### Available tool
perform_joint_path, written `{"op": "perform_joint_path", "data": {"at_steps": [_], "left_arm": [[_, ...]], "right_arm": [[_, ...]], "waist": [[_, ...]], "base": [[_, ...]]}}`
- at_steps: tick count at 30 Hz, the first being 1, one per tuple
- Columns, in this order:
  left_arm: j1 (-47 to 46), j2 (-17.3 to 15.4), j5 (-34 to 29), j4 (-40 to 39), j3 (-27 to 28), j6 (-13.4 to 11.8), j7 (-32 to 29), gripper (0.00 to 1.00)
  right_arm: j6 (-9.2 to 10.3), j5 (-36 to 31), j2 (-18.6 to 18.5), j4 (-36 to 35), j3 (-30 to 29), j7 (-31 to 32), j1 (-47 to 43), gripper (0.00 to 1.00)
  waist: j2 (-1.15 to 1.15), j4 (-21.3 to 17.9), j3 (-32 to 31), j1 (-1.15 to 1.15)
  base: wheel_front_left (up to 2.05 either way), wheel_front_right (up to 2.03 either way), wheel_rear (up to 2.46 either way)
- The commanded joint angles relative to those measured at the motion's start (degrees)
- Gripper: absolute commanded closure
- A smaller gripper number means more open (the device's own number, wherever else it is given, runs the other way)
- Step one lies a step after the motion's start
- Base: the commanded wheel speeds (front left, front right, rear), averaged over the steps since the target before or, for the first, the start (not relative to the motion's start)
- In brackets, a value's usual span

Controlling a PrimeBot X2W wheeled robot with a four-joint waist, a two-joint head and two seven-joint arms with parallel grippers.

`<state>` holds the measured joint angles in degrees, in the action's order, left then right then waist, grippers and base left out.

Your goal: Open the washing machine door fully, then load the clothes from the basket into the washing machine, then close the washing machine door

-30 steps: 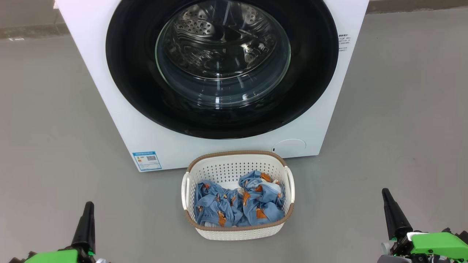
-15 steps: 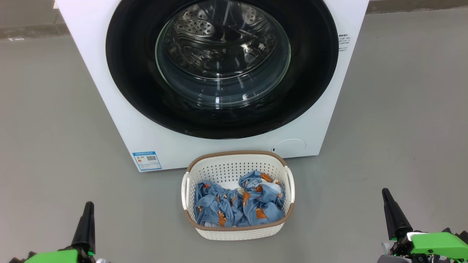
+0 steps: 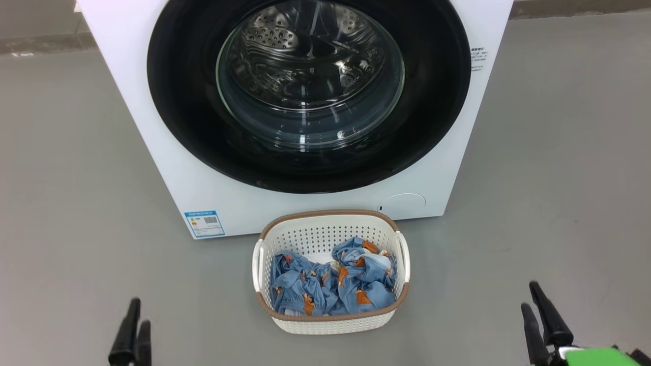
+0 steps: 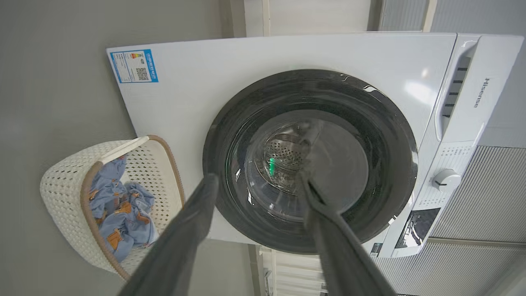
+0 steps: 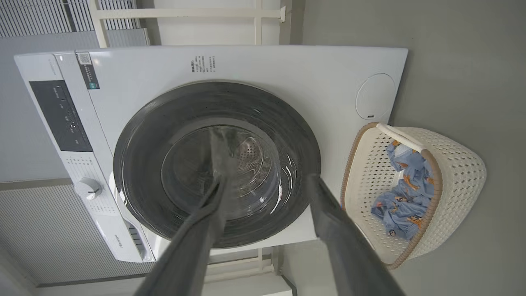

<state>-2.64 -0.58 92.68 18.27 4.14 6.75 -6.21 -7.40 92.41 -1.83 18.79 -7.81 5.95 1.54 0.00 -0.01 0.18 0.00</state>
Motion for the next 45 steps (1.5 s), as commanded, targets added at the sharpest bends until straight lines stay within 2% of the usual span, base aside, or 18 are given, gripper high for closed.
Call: {"op": "perform_joint_path", "data": {"at_steps": [1, 5, 9, 19, 28, 35, 45], "left_arm": [[-1.3, -0.6, -0.1, -1.3, -0.1, 0.0, 0.3, 0.00], [-1.5, -0.6, -0.2, -1.6, -0.6, 0.1, 0.9, 0.00], [-1.7, -0.7, -0.3, -2.0, -1.1, 0.1, 1.5, 0.00], [-2.2, -1.2, -1.6, -2.8, -2.4, 0.1, 2.9, 0.00], [-2.8, -2.1, -5.4, -3.4, -4.2, 0.2, 4.8, 0.00], [-2.9, -2.6, -11.1, -4.0, -4.3, 0.2, 6.0, 0.00], [-2.8, -3.3, -24.2, -5.5, -5.8, -0.6, 7.7, 0.00]], "right_arm": [[0.00, -0.1, -0.3, -1.4, 0.0, -0.2, 1.0, 0.00], [0.00, -0.4, -0.4, -1.9, -0.1, -0.6, 0.9, 0.00], [-0.01, -0.7, -0.5, -2.3, -0.1, -1.0, 0.8, 0.00], [-0.01, -2.3, -1.0, -3.6, 0.2, -2.2, 0.7, 0.00], [-0.02, -6.8, -2.4, -4.6, 1.4, -4.0, 0.4, 0.00], [-0.03, -12.6, -3.4, -4.6, 1.9, -5.5, 0.3, 0.00], [-0.03, -24.4, -4.0, -5.0, 1.3, -7.4, 0.3, 0.00]], "waist": [[0.00, 0.0, 0.0, -0.01], [0.00, 0.0, -0.1, -0.13], [0.00, 0.0, -0.1, -0.02], [0.00, 0.0, 0.0, 0.00], [0.00, 0.1, -0.1, 0.00], [0.00, 0.2, -0.2, 0.00], [0.00, 0.5, -0.4, 0.00]], "base": [[0.00, 0.00, 0.00], [0.00, 0.00, 0.00], [0.00, 0.00, 0.00], [0.00, 0.00, 0.00], [0.00, 0.00, 0.00], [0.00, 0.00, 0.00], [0.00, 0.00, 0.00]]}}
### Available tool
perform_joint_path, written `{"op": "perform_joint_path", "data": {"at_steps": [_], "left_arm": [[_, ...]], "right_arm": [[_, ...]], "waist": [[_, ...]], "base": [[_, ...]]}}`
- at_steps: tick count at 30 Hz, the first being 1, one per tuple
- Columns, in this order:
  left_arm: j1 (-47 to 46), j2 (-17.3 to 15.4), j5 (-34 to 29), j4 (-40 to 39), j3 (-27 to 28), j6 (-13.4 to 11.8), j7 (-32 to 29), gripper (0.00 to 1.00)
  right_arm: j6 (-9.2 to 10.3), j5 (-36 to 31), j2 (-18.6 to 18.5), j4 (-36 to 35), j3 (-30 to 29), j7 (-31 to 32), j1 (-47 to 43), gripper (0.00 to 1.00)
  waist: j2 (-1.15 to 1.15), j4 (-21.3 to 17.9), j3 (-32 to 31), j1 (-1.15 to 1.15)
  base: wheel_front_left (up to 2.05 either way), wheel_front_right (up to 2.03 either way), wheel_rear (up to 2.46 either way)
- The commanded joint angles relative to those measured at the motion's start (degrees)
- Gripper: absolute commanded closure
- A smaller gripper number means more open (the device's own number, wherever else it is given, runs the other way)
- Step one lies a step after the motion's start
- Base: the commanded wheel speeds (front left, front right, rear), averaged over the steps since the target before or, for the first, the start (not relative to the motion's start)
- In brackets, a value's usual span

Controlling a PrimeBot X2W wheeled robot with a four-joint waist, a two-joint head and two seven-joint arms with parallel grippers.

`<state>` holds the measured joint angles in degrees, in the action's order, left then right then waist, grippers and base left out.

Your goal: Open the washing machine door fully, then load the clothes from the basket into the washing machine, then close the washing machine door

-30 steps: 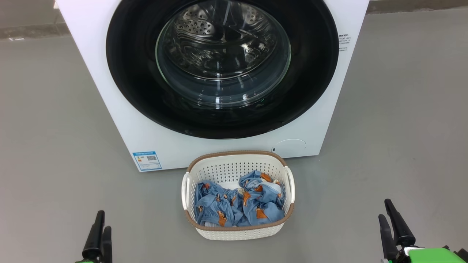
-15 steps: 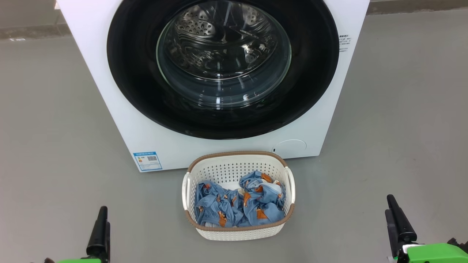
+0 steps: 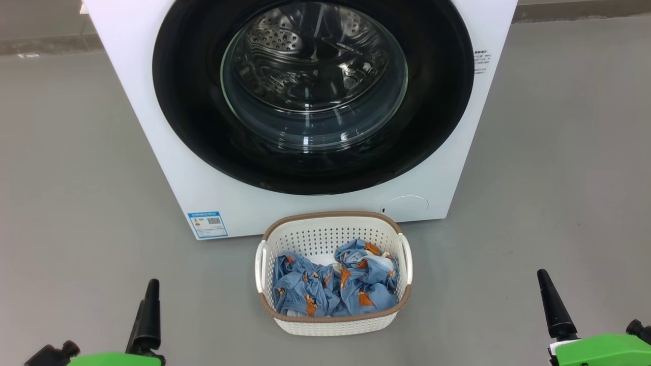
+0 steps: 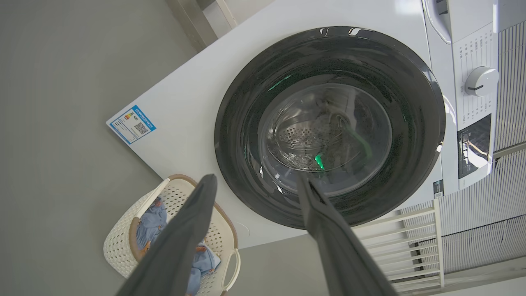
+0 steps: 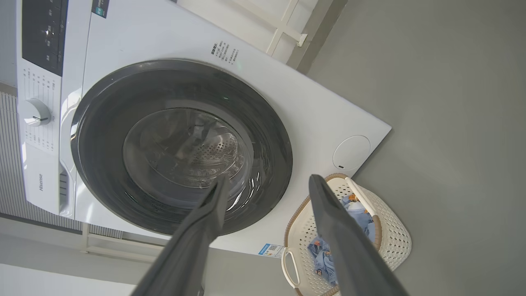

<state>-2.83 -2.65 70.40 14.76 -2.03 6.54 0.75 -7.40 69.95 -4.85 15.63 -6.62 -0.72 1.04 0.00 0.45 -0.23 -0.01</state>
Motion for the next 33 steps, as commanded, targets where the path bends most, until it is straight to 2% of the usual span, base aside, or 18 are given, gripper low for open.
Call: {"op": "perform_joint_path", "data": {"at_steps": [1, 6, 16, 33], "left_arm": [[-2.6, -1.2, -2.8, -2.1, 0.3, -0.4, 0.9, 0.00], [-2.5, -1.5, -9.1, -2.8, -0.5, -0.5, 2.0, 0.00], [-2.6, -2.4, -19.0, -3.4, -2.3, -0.9, 3.5, 0.00], [-3.1, -3.8, -32.5, -3.4, -6.0, -0.8, 6.4, 0.00]], "right_arm": [[-0.03, -3.2, -1.1, -2.0, 0.1, -0.9, 0.8, 0.00], [-0.04, -10.5, -1.4, -2.5, 0.0, -1.6, 0.8, 0.00], [-0.04, -20.7, -1.8, -3.5, 0.0, -2.4, 0.7, 0.00], [-0.06, -33.3, -1.1, -6.1, 1.7, -2.5, -0.4, 0.00]], "waist": [[0.00, 0.1, -0.1, 0.01], [0.00, 0.3, -0.2, 0.01], [0.00, 0.4, -0.3, 0.01], [0.00, 0.7, -0.5, 0.01]], "base": [[0.00, 0.00, 0.00], [0.00, 0.00, 0.00], [0.00, 0.00, 0.00], [0.00, 0.00, 0.00]]}}
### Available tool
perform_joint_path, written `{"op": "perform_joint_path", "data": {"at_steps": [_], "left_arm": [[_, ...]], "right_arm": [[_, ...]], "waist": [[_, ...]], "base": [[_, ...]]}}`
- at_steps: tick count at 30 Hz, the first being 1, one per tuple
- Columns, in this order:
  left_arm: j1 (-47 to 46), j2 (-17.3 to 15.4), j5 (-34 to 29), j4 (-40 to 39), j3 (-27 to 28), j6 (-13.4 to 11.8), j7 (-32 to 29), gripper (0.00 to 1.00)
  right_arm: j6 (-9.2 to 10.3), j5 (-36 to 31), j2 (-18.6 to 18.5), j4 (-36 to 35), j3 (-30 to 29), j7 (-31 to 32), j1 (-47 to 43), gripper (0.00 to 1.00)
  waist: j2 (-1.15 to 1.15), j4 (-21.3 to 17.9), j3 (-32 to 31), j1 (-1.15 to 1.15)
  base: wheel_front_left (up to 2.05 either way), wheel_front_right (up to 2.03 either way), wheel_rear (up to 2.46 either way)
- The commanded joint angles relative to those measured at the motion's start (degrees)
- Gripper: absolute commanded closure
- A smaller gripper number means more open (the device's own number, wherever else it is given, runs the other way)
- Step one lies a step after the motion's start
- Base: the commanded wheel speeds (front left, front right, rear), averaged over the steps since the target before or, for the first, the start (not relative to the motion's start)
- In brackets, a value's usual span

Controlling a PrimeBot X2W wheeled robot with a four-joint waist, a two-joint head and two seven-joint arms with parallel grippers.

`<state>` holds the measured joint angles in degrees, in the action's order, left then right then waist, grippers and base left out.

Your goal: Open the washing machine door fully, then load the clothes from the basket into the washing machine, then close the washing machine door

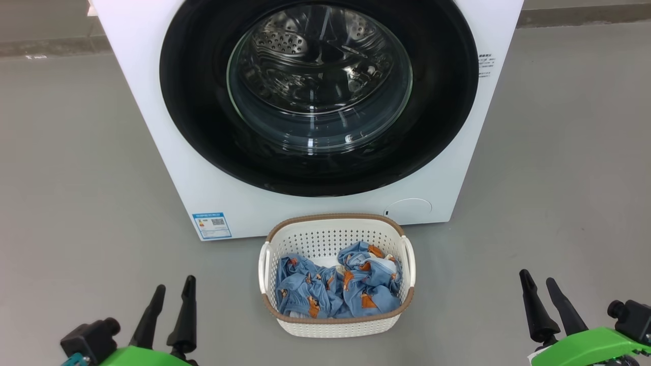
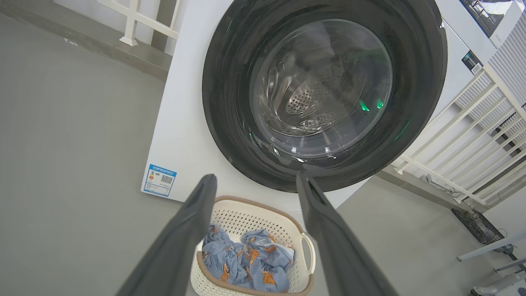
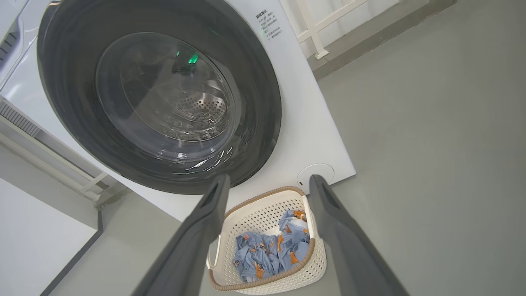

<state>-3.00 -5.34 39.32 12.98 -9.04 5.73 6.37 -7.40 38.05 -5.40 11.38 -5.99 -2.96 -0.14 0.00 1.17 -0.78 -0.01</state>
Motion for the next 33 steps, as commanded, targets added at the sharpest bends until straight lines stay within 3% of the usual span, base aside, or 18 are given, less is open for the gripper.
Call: {"op": "perform_joint_path", "data": {"at_steps": [1, 33], "left_arm": [[-2.9, -1.1, -2.0, -1.6, 0.9, 0.0, 0.9, 0.00], [-4.1, -1.4, -19.7, 1.1, -3.2, -1.0, 6.2, 0.00]], "right_arm": [[-0.06, -2.1, -0.5, -2.1, 1.2, -0.2, 0.8, 0.00], [-0.08, -23.0, -0.9, -7.0, 4.9, -1.2, -0.9, 0.00]], "waist": [[0.00, 0.0, 0.0, 0.00], [0.00, 0.8, -0.1, 0.00]], "base": [[0.00, 0.00, 0.00], [0.00, 0.00, 0.00]]}}
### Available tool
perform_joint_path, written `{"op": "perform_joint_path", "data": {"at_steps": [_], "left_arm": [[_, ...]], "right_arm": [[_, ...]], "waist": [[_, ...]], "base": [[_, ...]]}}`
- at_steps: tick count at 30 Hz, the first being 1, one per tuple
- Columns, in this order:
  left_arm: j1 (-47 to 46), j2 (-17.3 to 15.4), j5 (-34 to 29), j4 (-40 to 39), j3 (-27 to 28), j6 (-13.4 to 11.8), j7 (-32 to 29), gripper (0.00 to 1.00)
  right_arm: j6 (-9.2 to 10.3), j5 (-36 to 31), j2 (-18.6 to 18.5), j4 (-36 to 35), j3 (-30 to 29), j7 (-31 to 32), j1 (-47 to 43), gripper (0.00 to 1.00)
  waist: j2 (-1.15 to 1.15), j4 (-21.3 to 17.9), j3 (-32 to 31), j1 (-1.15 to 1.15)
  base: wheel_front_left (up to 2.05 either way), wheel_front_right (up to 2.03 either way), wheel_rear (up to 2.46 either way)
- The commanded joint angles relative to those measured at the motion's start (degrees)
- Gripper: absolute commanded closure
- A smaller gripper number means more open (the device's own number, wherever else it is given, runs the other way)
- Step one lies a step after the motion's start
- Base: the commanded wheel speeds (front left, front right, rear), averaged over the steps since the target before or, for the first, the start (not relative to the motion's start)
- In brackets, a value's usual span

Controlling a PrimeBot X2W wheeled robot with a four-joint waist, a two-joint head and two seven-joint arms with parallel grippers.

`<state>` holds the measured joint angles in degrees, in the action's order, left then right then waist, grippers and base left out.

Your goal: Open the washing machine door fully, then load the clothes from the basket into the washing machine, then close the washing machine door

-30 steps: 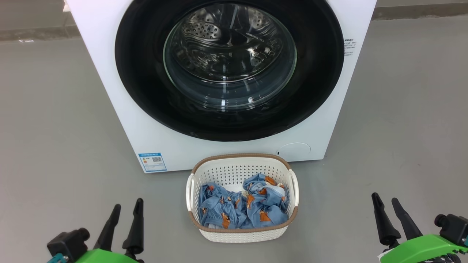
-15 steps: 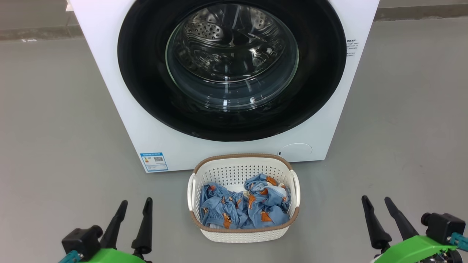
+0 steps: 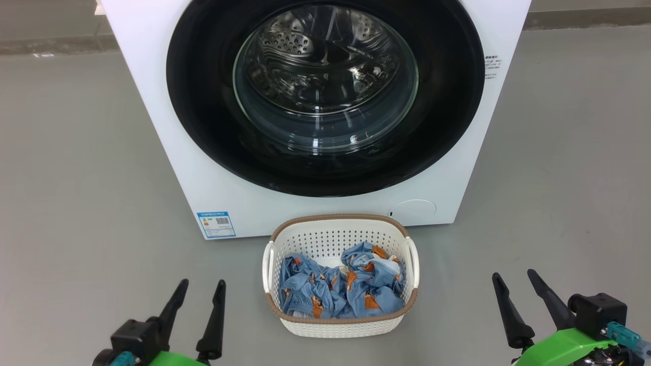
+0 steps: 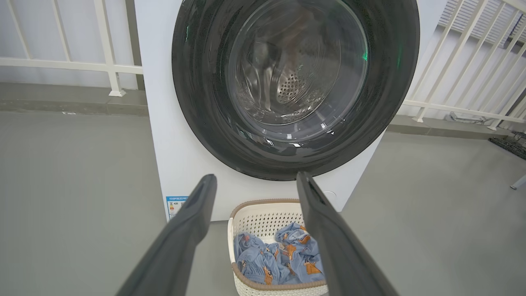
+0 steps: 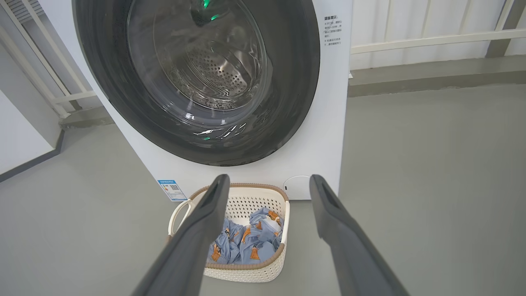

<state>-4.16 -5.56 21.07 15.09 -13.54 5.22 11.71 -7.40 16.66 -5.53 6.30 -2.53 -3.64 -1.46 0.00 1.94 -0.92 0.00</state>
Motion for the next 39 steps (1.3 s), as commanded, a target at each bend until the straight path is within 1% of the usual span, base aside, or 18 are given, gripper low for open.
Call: {"op": "perform_joint_path", "data": {"at_steps": [1, 15, 26, 39], "left_arm": [[-3.0, -1.2, -2.0, -1.0, 1.1, -0.6, 1.0, 0.00], [-3.4, -1.6, -9.2, -0.4, -0.6, -2.2, 2.8, 0.00], [-3.2, -1.6, -8.1, 0.2, -0.7, -2.8, 1.9, 0.00], [-3.5, -2.3, -7.8, 0.3, -1.3, -3.2, 1.7, 0.00]], "right_arm": [[-0.08, -2.3, -0.8, -2.1, 1.5, -0.6, 0.3, 0.00], [-0.09, -10.6, -1.4, -3.6, 2.0, -2.1, -0.2, 0.00], [-0.09, -10.5, -0.9, -3.3, 1.4, -2.4, -0.4, 0.00], [-0.09, -10.0, -1.1, -3.0, 1.4, -2.7, -0.1, 0.00]], "waist": [[0.00, 0.0, 0.0, 0.00], [0.00, 0.5, -0.3, 0.00], [0.00, 0.7, -0.6, 0.00], [0.00, 0.7, -0.4, 0.00]], "base": [[0.00, 0.00, 0.00], [0.00, 0.00, 0.00], [0.00, 0.00, 0.00], [0.00, 0.00, 0.00]]}}
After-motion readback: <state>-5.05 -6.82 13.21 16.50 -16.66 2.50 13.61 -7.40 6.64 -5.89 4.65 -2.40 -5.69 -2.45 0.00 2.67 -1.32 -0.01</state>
